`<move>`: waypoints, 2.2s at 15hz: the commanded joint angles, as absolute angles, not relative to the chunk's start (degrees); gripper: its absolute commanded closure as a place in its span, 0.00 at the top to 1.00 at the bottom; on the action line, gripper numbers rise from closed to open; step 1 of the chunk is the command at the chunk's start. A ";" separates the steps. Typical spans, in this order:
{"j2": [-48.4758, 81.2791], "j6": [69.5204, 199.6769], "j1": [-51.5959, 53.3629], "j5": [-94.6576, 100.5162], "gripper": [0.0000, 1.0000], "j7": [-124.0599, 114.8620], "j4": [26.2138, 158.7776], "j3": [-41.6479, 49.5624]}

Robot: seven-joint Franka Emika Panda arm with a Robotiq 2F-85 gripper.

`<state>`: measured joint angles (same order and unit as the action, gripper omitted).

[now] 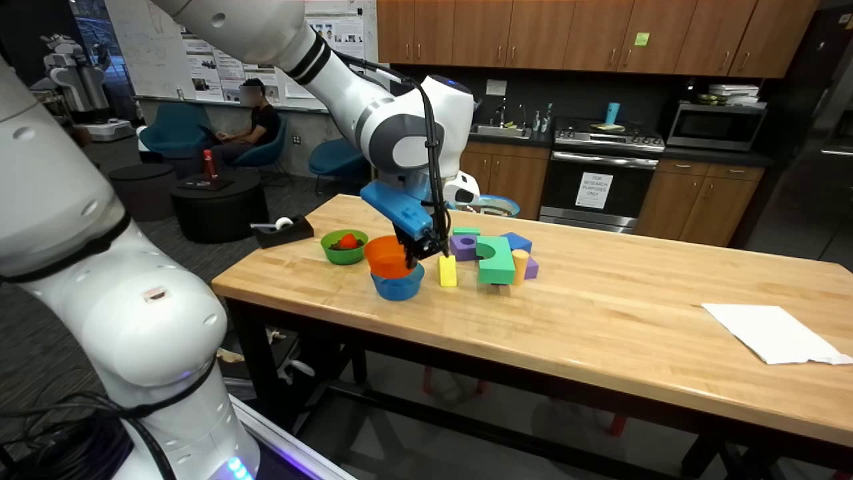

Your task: Put the orange bowl in the blue bowl, then the green bowl in the orange bowl

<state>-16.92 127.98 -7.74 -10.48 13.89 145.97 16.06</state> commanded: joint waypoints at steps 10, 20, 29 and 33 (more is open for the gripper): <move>-14.04 128.40 -8.10 -12.49 0.01 14.43 144.72 15.60; -12.72 128.34 -7.73 -12.57 0.01 14.14 143.13 14.64; -10.87 128.15 -8.00 -12.54 0.01 13.99 142.17 14.26; -10.25 128.11 -8.19 -12.46 0.01 13.95 142.06 14.29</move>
<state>-11.29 128.29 -7.76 -10.78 13.88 143.10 14.63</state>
